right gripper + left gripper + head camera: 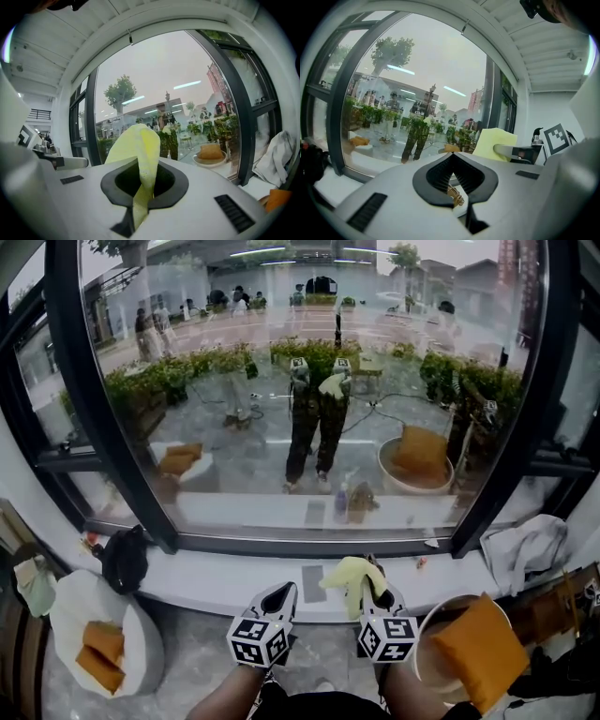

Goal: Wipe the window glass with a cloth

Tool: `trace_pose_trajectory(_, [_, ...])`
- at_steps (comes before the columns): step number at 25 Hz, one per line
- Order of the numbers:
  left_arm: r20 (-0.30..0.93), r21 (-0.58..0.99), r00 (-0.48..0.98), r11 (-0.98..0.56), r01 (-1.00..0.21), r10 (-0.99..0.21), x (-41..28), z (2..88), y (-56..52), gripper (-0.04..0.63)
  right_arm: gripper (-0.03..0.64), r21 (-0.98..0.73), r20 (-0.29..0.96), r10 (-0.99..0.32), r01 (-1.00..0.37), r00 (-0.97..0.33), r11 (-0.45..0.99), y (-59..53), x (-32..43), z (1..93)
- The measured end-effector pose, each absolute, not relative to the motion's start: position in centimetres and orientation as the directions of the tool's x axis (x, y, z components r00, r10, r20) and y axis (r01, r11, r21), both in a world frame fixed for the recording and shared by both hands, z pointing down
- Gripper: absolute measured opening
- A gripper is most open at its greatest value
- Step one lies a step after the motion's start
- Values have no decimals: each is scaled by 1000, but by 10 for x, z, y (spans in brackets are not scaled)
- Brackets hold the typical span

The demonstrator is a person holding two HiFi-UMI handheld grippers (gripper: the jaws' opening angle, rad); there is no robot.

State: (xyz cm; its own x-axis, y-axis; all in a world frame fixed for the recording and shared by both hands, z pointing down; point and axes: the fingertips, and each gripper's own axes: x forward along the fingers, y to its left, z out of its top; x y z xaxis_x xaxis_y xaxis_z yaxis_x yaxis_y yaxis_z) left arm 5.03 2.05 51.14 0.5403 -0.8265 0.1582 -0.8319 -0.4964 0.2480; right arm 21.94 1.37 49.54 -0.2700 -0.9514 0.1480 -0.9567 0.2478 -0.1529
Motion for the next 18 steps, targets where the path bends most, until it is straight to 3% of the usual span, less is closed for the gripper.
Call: trace_pose_trajectory(18, [169, 241, 537, -494, -835, -826, 48, 512, 16, 6, 32, -177, 156, -946, -950, -285, 257, 7, 217, 501])
